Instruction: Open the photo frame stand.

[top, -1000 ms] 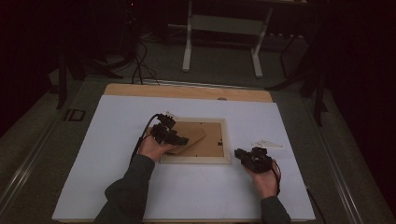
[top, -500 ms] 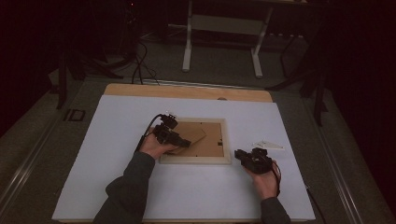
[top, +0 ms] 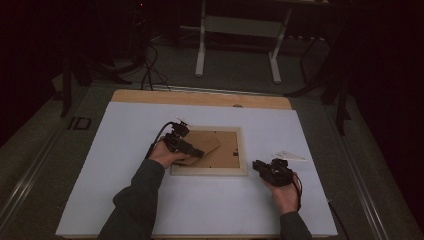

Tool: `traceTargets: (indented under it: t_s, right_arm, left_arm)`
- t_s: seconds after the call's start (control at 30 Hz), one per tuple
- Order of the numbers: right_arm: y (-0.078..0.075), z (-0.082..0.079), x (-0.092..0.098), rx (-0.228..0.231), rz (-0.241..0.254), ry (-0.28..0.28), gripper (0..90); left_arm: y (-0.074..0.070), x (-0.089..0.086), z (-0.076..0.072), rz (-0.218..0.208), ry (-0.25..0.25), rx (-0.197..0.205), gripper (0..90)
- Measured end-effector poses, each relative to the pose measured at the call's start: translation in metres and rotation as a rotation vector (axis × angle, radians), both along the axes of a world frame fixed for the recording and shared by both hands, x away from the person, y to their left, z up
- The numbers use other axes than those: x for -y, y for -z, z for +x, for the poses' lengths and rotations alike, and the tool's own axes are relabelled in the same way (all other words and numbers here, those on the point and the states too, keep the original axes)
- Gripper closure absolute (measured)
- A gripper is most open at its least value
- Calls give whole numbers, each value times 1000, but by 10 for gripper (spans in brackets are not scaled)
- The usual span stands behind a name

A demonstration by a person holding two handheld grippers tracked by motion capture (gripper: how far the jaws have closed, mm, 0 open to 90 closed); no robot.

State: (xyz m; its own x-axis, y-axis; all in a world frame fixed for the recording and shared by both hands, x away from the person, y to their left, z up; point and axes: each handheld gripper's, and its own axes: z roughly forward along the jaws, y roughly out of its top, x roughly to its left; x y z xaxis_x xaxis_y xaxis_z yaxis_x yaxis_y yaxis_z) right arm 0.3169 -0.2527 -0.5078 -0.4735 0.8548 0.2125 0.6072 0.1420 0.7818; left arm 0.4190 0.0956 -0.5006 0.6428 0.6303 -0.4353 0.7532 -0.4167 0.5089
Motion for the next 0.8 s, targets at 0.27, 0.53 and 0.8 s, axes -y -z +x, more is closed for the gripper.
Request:
traceTargets:
  t_s: [0.27,0.53,0.8]
  right_arm:
    - [0,-1,0,1,5,2,782]
    - [0,-1,2,-4,11,7,781]
    - [1,-2,2,-6,15,9,781]
  left_arm:
    - [0,2,3,-7,32,-34,417]
    - [-1,3,5,6,40,-49,428]
    - [4,5,8,6,66,-82,413]
